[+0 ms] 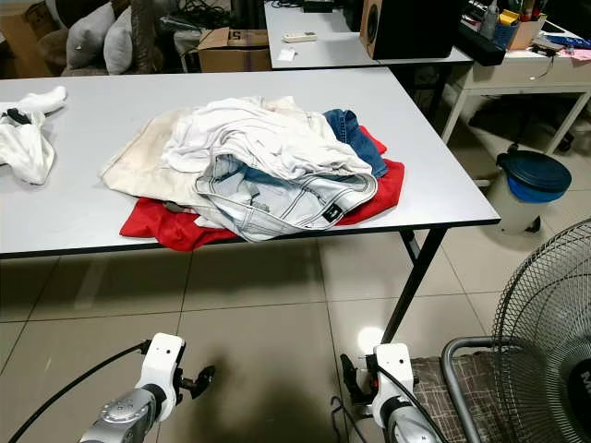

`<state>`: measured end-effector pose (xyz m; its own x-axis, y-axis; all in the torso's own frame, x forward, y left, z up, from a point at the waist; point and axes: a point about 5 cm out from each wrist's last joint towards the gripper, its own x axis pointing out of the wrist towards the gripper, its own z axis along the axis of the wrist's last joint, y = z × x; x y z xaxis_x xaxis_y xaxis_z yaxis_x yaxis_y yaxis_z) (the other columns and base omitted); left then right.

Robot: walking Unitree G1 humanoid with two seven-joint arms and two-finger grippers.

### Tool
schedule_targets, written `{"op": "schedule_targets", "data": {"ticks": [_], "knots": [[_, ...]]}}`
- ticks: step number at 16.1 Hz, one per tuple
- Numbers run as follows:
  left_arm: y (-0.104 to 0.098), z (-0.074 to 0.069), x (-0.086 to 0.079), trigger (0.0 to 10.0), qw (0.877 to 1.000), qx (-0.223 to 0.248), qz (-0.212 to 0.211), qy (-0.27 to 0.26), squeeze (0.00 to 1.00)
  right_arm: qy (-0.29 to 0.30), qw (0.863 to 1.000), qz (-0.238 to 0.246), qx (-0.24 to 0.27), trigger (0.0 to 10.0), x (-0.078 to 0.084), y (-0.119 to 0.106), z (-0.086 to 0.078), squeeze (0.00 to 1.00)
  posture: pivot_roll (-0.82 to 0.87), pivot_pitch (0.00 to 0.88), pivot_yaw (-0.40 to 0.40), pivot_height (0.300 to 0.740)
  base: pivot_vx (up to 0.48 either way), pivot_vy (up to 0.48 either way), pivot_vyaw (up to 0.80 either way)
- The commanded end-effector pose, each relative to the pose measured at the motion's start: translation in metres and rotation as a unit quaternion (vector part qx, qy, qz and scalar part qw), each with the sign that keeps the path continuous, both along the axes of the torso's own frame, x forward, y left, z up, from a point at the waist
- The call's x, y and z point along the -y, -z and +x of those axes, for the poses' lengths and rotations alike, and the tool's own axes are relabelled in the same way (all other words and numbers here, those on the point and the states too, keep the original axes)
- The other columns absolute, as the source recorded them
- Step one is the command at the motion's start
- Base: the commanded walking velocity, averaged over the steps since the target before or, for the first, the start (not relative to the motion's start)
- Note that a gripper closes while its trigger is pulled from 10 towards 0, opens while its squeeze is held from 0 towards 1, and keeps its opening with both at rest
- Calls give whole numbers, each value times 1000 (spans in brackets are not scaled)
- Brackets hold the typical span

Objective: Hang hanger

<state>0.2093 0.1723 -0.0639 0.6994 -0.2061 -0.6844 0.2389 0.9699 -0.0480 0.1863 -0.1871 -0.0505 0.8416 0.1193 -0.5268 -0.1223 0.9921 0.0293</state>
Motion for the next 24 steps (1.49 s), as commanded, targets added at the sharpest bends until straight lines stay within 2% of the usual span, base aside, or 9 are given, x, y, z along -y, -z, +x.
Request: {"op": "schedule_targets", "data": {"ticks": [1,5,6,7,12,15,17,22,24], "knots": [[-1,0,-1,10000,1000,2,2,3,1000,2,1000,1,-5,10000,2,1,-2,1000,-16,0,32,740,0,0,0],[-4,2,-1,10000,1000,23,-4,14,1000,-2,1000,4,3,10000,2,-4,-4,1000,-16,0,34,740,0,0,0],[8,-3,12,10000,997,-75,23,24,1000,98,982,24,-160,10000,2,37,-36,1000,-42,8,145,740,0,0,0],[11,-5,15,10000,994,-104,34,30,1000,126,970,34,-207,10000,-1,46,-48,1000,-42,9,144,740,0,0,0],[14,-8,15,10000,991,-125,37,29,1000,154,962,45,-222,10000,-3,51,-54,1000,-42,10,146,740,0,0,0],[12,-7,12,10000,993,-107,27,31,1000,100,985,7,-140,10000,2,37,-31,1000,-43,10,132,740,0,0,0],[6,-3,-1,10000,997,-64,9,30,1000,55,998,26,-30,10000,7,4,-13,1000,-38,17,110,740,0,0,0],[-28,9,-17,10000,996,56,-28,58,1000,-56,996,60,35,10000,0,-60,-40,1000,-40,38,94,740,0,0,0],[-70,9,-12,10000,986,133,-43,96,1000,-72,993,73,53,10000,-10,-92,-63,1000,-37,56,109,740,0,0,0]]}}
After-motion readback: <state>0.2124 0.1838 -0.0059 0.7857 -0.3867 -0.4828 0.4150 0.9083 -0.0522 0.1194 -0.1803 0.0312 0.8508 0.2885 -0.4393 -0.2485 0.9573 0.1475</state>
